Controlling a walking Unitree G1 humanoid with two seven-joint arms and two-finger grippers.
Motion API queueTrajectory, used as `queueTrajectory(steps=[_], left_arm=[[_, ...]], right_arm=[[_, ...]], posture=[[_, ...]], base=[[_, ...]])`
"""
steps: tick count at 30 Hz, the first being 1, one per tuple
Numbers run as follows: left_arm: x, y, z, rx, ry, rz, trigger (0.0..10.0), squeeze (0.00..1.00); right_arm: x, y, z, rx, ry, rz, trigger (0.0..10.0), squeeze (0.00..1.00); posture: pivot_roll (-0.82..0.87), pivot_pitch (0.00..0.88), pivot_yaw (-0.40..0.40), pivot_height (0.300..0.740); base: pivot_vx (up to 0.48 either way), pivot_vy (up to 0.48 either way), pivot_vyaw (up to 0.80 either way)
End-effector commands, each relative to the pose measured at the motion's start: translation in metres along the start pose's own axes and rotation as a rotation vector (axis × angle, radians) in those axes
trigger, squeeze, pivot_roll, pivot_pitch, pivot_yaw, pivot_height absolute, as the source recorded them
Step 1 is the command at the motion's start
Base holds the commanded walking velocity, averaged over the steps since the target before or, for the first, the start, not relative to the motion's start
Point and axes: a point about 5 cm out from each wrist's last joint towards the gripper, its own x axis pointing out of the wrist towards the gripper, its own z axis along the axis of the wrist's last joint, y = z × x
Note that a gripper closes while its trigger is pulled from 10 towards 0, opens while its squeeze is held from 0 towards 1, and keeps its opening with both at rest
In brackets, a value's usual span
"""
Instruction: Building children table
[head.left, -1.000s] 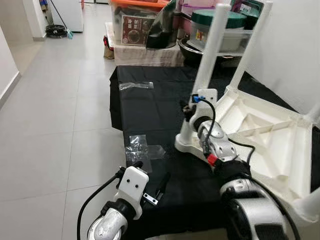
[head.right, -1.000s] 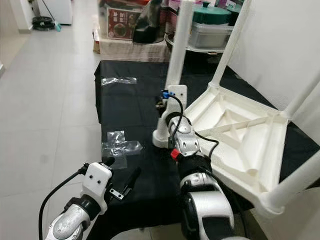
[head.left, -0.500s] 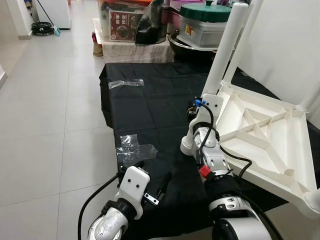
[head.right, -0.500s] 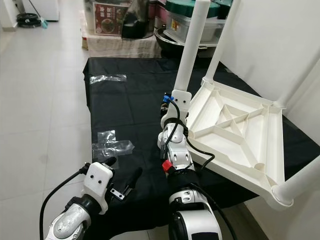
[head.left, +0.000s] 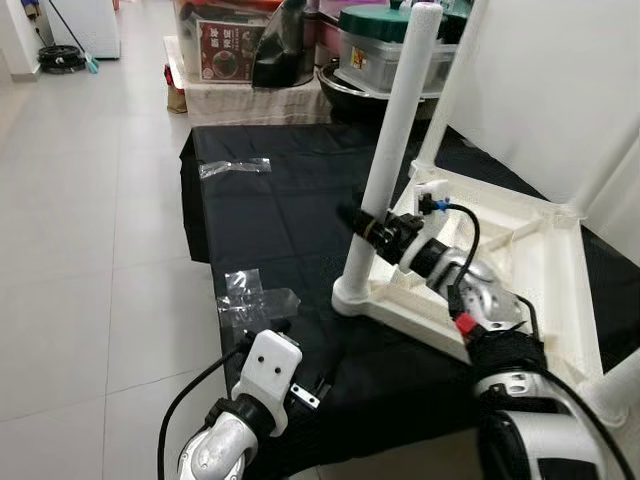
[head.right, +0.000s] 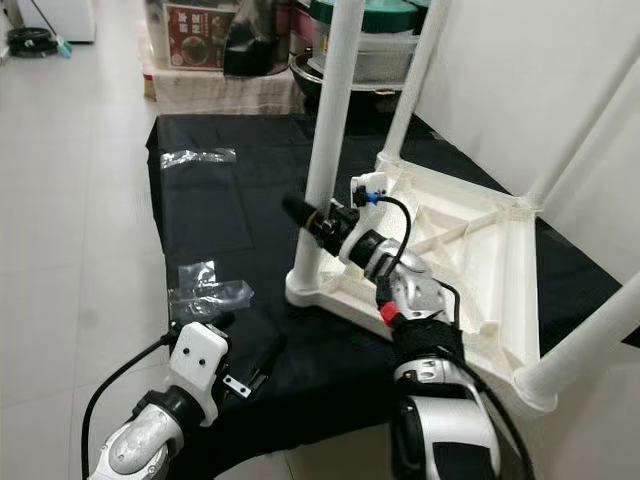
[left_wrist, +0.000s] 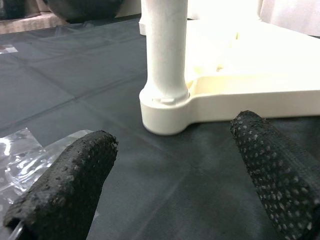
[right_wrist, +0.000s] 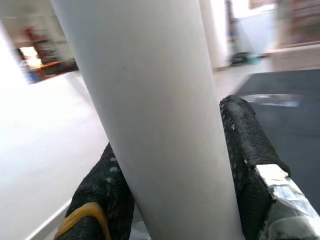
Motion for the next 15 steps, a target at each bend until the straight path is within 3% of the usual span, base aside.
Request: queueTrajectory(steps=[1, 2, 6, 7, 8, 12, 15], left_arm=[[-0.001, -0.002, -0.004, 0.001, 0.015, 0.0, 10.0, 0.0], [-0.001, -0.001, -0.004, 0.001, 0.014, 0.001, 10.0, 0.0], [-0.001, -0.001, -0.003, 0.002, 0.014, 0.002, 10.0, 0.0], [-0.002, -0.001, -0.003, 0.002, 0.014, 0.002, 10.0, 0.0], [-0.002, -0.001, -0.003, 0.002, 0.014, 0.003, 10.0, 0.0], [-0.002, -0.001, -0.003, 0.002, 0.016, 0.005, 10.0, 0.0], [-0.002, -0.001, -0.003, 0.0, 0.014, 0.006, 10.0, 0.0]], right_arm=[[0.005, 0.007, -0.012, 0.067, 0.026, 0.092, 10.0, 0.0], [0.01, 0.011, -0.013, 0.07, 0.037, 0.149, 10.0, 0.0], [0.017, 0.014, -0.015, 0.069, 0.047, 0.185, 10.0, 0.0], [0.025, 0.017, -0.018, 0.079, 0.06, 0.2, 1.9, 0.0], [0.031, 0.017, -0.021, 0.056, 0.079, 0.179, 0.0, 0.0], [0.035, 0.015, -0.026, 0.026, 0.116, 0.12, 0.0, 0.0], [0.035, -0.006, -0.019, -0.114, 0.084, -0.253, 0.0, 0.0]], posture=[[0.09, 0.046, -0.124, 0.74], [0.09, 0.048, -0.122, 0.74], [0.1, 0.05, -0.124, 0.74], [0.1, 0.049, -0.125, 0.74], [0.1, 0.05, -0.128, 0.74], [0.1, 0.051, -0.126, 0.74], [0.09, 0.052, -0.127, 0.74]], base=[[0.0, 0.0, 0.0], [0.0, 0.0, 0.0], [0.0, 0.0, 0.0], [0.0, 0.0, 0.0], [0.0, 0.0, 0.0], [0.0, 0.0, 0.0], [0.0, 0.0, 0.0]])
